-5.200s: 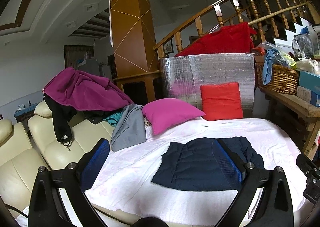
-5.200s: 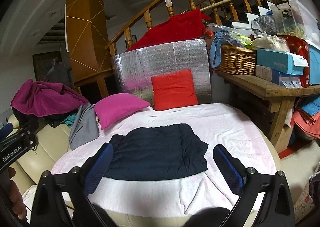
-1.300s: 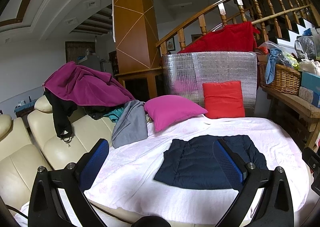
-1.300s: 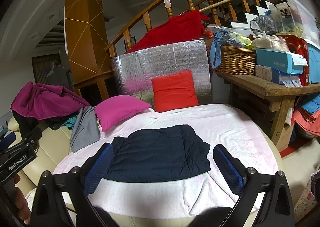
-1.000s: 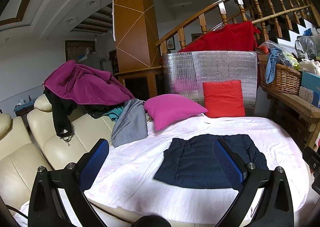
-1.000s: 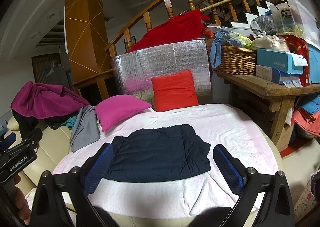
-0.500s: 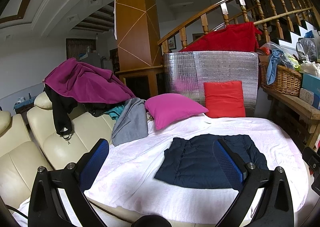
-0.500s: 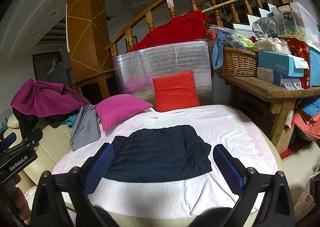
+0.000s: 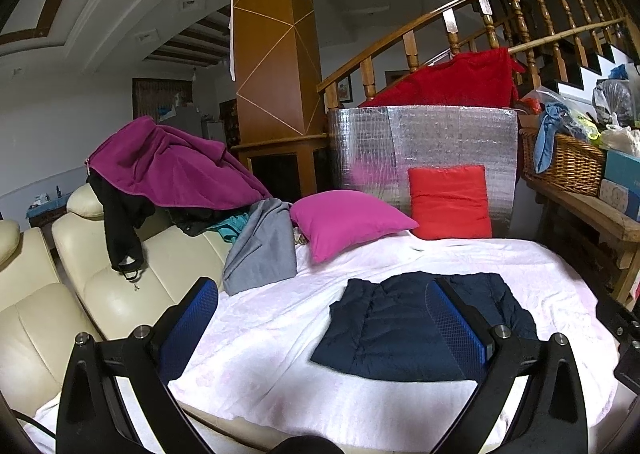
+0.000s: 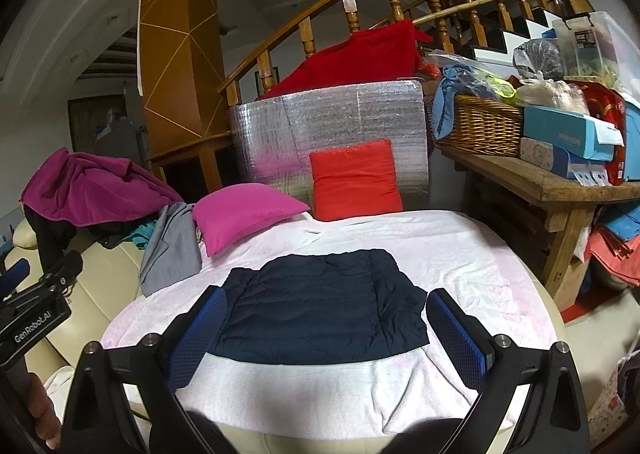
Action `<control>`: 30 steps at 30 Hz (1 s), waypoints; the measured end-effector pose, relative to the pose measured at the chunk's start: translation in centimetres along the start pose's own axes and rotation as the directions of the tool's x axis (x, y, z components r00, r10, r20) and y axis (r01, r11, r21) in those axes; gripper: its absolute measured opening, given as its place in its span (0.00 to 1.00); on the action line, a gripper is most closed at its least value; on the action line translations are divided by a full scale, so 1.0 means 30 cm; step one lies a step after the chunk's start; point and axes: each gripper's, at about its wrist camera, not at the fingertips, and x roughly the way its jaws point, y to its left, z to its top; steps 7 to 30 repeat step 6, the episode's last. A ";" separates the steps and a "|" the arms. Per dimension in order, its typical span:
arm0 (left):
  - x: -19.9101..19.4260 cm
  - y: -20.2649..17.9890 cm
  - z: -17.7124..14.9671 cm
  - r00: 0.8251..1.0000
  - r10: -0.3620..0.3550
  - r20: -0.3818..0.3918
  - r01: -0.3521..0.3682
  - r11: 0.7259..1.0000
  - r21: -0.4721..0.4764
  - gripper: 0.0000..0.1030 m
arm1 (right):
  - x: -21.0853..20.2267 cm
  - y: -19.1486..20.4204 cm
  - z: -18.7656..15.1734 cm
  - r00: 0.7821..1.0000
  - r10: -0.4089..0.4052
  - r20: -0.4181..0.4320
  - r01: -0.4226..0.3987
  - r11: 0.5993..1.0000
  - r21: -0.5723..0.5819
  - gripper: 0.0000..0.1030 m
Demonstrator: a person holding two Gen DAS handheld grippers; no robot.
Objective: Fold large clothes
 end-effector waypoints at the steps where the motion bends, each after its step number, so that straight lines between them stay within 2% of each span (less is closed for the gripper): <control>1: 0.004 0.005 0.000 1.000 -0.019 0.001 0.019 1.000 -0.005 1.00 | 0.010 0.003 0.001 1.000 -0.001 -0.004 0.001 1.000 -0.002 0.99; 6: 0.045 0.028 0.000 0.995 -0.099 -0.010 0.099 0.995 -0.033 1.00 | 0.085 -0.014 0.018 0.999 -0.018 -0.026 0.018 1.000 -0.004 0.99; 30: 0.045 0.028 0.000 0.995 -0.099 -0.010 0.099 0.995 -0.033 1.00 | 0.085 -0.014 0.018 0.999 -0.018 -0.026 0.018 1.000 -0.004 0.99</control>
